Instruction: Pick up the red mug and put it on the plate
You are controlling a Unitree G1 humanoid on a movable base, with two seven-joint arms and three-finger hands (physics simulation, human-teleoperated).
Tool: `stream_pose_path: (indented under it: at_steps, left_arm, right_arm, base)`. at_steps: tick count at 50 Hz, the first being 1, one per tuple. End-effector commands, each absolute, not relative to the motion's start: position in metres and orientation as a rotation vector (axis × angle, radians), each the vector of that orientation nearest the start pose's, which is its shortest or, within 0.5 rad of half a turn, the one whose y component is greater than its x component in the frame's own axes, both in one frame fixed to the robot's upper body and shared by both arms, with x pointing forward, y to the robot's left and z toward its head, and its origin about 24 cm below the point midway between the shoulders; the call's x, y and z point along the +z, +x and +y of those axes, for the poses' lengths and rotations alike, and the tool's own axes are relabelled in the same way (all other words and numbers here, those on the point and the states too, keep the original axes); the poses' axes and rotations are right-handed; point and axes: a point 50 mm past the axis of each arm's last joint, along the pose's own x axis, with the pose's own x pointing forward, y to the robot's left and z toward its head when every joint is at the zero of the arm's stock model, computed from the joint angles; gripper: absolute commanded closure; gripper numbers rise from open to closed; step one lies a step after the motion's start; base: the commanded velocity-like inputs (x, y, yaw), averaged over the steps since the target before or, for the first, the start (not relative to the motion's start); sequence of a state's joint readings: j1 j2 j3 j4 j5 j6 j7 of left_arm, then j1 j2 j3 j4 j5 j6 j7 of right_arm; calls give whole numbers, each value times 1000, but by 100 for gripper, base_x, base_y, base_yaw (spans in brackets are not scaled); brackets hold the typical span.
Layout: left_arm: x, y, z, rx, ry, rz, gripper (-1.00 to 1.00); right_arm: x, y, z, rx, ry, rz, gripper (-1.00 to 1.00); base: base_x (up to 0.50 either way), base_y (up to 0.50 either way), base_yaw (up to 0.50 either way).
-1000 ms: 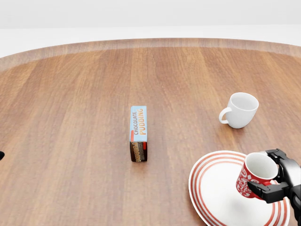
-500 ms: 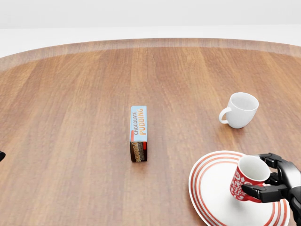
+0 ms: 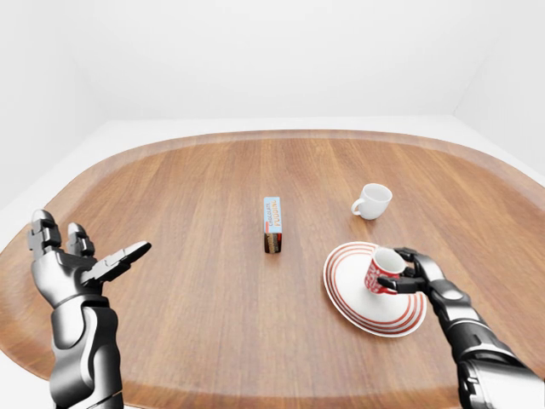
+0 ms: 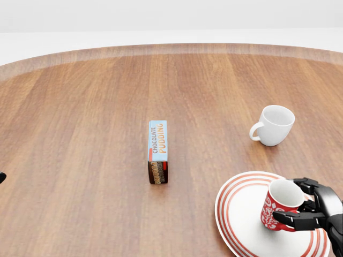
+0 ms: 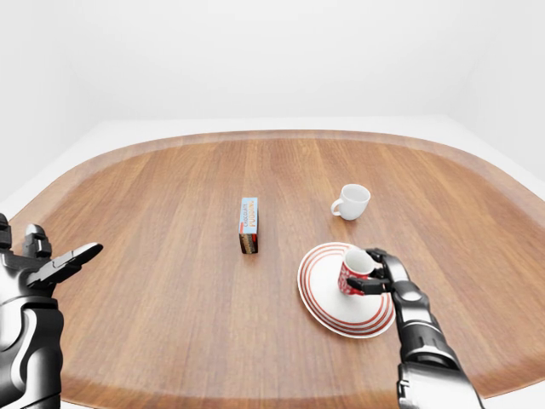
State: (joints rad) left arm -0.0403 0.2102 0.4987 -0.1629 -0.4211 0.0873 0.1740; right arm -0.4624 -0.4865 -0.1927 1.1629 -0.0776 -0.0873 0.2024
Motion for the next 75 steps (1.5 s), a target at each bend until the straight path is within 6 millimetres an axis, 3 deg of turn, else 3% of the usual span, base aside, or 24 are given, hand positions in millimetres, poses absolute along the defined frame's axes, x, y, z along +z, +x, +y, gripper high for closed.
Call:
stream_pose_path:
  at_steps: [1,7,9,13,14,17,35,37,41,42,45,46,52,57,75]
  left_arm:
    - [107,227,301,572,-216,-238,-100]
    - [107,227,301,573,-216,-239,-100]
    - [106,228,301,573,-216,-235,-100]
    - [107,227,301,573,-216,-240,-100]
    - [107,227,301,574,-216,-240,-100]
    - [107,228,301,573,-216,-237,-100]
    - [106,228,301,574,-216,-234,-100]
    - [107,228,301,574,-216,-236,-100]
    - [108,227,301,574,-215,-242,-100]
    - [108,227,301,574,-215,-243,-100]
    - [108,227,301,574,-215,-243,-100]
    - [106,228,301,573,-216,-233,-100]
    - [108,227,301,575,-216,-242,-100]
    - [107,227,301,574,-215,-240,-100]
    - [108,226,301,574,-215,-244,-100]
  right_arm:
    - [-24,277,-317,-147,-301,597,-11]
    - [-28,276,-316,-147,-302,620,-21]
    - [-28,276,-316,-148,-302,622,-40]
    - [-28,275,-316,-149,-301,626,-47]
    - [-29,275,-316,-149,-303,626,-70]
    - [-29,275,-316,-149,-303,626,-100]
    - [-18,280,-318,-143,-312,564,-100]
    - [18,290,-322,-140,-345,375,-100]
    - [56,287,-320,-141,-356,264,-100]
    - [74,285,-317,-131,-380,184,-100]
    - [77,284,-316,-128,-384,173,-100]
    - [118,276,-307,-102,-439,-14,-100]
    - [191,250,-290,-106,-527,-340,-100]
    - [204,241,-281,-92,-573,-400,-100]
    - [193,246,-282,-82,-557,-354,-100]
  base:
    - [0,0,0]
    - [0,0,0]
    - [0,0,0]
    - [0,0,0]
    - [0,0,0]
    - [0,0,0]
    - [0,0,0]
    - [0,0,0]
    - [0,0,0]
    - [0,0,0]
    - [0,0,0]
    - [0,0,0]
    - [0,0,0]
    - [0,0,0]
    - [0,0,0]
